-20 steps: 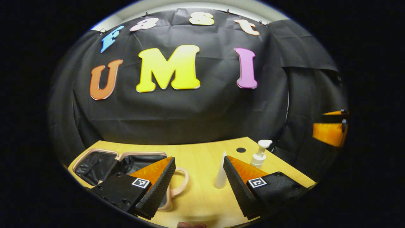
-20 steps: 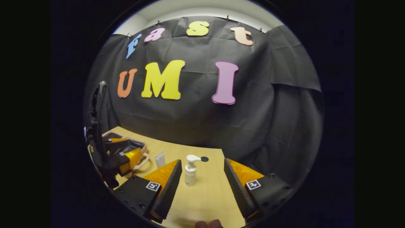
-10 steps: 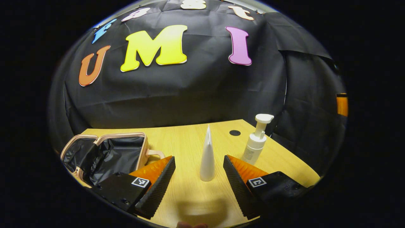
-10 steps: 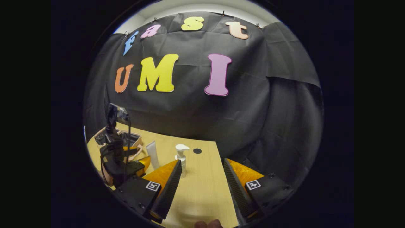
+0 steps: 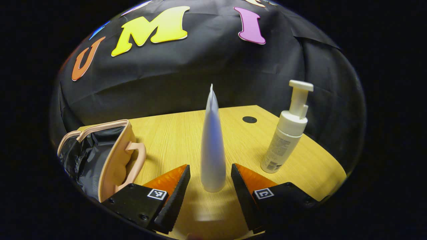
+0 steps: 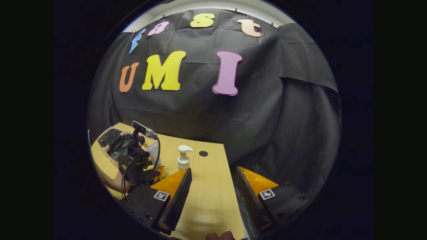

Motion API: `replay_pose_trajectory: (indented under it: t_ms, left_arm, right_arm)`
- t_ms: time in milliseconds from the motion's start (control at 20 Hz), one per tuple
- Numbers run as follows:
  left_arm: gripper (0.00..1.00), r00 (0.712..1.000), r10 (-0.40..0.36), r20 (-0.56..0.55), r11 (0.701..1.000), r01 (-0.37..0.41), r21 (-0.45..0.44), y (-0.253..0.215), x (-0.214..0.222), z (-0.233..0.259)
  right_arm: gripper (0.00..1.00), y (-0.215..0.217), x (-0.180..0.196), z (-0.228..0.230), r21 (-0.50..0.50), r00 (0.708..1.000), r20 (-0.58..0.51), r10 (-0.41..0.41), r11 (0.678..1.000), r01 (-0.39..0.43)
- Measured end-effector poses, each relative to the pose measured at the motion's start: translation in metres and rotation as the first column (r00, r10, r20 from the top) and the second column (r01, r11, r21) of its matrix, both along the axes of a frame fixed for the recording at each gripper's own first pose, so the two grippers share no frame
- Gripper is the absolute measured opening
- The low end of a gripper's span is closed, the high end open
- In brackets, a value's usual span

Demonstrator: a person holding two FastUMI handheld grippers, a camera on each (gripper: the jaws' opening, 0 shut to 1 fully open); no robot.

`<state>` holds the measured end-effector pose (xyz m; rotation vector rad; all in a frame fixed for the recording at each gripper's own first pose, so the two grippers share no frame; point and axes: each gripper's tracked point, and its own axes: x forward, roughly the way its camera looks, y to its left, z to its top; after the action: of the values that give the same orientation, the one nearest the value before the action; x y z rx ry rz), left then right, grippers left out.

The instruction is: First open the suitcase, pack the skin care products into it, and then close the suitcase.

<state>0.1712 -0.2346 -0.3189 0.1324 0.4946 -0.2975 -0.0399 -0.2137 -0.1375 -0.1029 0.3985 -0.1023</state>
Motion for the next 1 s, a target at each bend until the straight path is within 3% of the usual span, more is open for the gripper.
replay_pose_trajectory:
  t_ms: [100, 150, 250, 450, 600, 650, 700, 1000]
  left_arm:
    - [0.78, 1.000, -0.011, -0.011, 1.000, 0.011, 0.004, -0.004, 0.005, -0.005]
    - [0.63, 1.000, -0.013, -0.016, 1.000, 0.013, 0.000, -0.005, 0.006, -0.006]
    - [0.50, 1.000, -0.016, -0.021, 1.000, 0.016, 0.002, -0.006, 0.008, -0.006]
    - [0.45, 0.997, -0.012, -0.071, 0.998, 0.008, -0.056, -0.004, -0.003, 0.002]
    - [0.44, 0.999, 0.002, -0.043, 0.997, -0.005, -0.070, 0.011, -0.021, 0.038]
    - [0.51, 1.000, 0.005, -0.027, 0.998, -0.007, -0.066, 0.016, -0.028, 0.054]
    - [0.44, 1.000, 0.011, -0.019, 0.998, -0.012, -0.062, 0.023, -0.037, 0.068]
    - [0.43, 0.991, 0.132, -0.024, 0.989, -0.134, -0.067, 0.074, -0.099, 0.126]
  right_arm:
    - [0.79, -0.005, 0.002, -0.002, 0.007, 1.000, -0.005, -0.009, 1.000, 0.010]
    - [0.79, -0.007, 0.004, -0.004, 0.012, 1.000, -0.008, -0.014, 1.000, 0.014]
    - [0.79, -0.006, 0.006, -0.006, 0.025, 1.000, -0.016, -0.010, 1.000, 0.011]
    - [0.79, 0.003, 0.013, -0.021, 0.031, 0.998, -0.035, 0.044, 0.999, -0.043]
    - [0.79, 0.019, 0.029, -0.047, 0.088, 0.996, -0.044, 0.082, 0.993, -0.078]
    - [0.79, 0.027, 0.037, -0.059, 0.109, 0.994, -0.048, 0.096, 0.990, -0.091]
    - [0.78, 0.036, 0.045, -0.072, 0.128, 0.992, -0.053, 0.112, 0.986, -0.105]
    - [0.80, 0.083, 0.105, -0.149, 0.203, 0.979, -0.090, 0.181, 0.966, -0.159]
